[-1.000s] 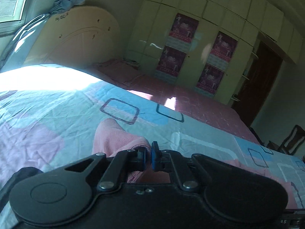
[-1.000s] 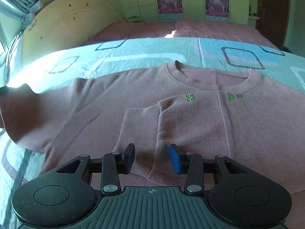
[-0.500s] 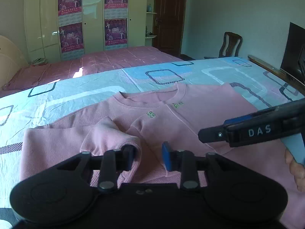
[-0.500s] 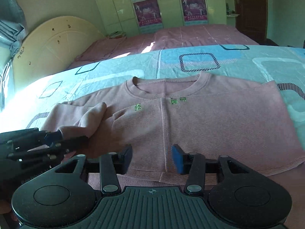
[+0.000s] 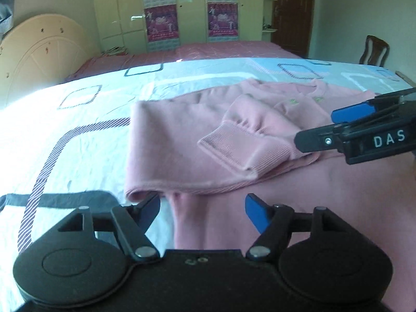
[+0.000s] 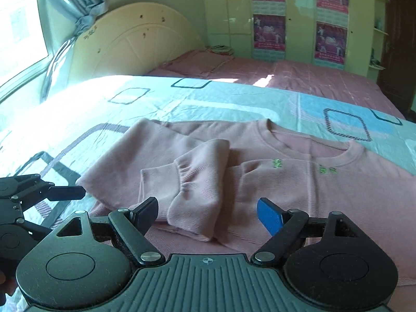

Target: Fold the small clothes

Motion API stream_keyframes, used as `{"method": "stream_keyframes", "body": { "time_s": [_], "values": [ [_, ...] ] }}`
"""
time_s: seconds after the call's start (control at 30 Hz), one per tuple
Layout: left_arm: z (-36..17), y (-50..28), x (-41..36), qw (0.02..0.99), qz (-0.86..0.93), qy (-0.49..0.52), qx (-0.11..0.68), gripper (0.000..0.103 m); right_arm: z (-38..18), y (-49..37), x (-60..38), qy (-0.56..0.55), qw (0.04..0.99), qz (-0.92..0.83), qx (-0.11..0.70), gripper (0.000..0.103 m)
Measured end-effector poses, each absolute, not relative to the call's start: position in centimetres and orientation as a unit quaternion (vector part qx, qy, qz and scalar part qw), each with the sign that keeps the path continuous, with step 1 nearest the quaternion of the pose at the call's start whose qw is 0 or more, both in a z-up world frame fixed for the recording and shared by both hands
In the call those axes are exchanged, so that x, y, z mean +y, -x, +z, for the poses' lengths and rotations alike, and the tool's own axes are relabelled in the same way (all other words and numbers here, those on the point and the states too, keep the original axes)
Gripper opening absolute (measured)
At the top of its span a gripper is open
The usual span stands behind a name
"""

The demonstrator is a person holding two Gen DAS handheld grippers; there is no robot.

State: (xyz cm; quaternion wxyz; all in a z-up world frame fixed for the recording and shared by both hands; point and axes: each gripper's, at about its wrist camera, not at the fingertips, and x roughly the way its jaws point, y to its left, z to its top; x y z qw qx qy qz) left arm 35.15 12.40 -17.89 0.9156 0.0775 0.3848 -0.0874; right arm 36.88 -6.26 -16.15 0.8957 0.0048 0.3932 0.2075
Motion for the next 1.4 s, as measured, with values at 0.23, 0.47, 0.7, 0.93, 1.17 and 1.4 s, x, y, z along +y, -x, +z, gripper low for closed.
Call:
{"method": "stream_keyframes", "body": {
  "time_s": [0.23,0.47,0.7,0.93,1.17,1.4],
  "values": [
    [-19.4,-36.4,14.5,0.915,-0.047,-0.038,0.400,0.063,-18.1,-37.0,-3.6,0.054,0.889,0.221,0.397,0.062],
    [-19.6,-37.3,14.8,0.919,-0.041,-0.032,0.391,0.059,-19.2,-38.2,-2.1,0.088,0.881,0.235,0.402,0.022],
    [-19.8,-38.0,14.4,0.923,-0.028,-0.040,0.381,0.056,-15.3,-40.1,-9.9,-0.110,0.898,0.177,0.387,0.014],
    [-19.5,-38.5,14.6,0.925,-0.020,-0.028,0.379,0.042,-15.5,-39.9,-18.7,-0.210,0.888,0.081,0.401,0.013],
    [-19.5,-38.6,14.6,0.925,-0.022,-0.016,0.379,0.033,-17.3,-38.0,-23.4,-0.246,0.872,0.012,0.423,0.014],
    [-19.6,-38.9,14.4,0.923,-0.022,-0.014,0.385,0.033,-15.2,-36.9,-20.8,-0.145,0.906,0.056,0.393,0.075]
  ]
}}
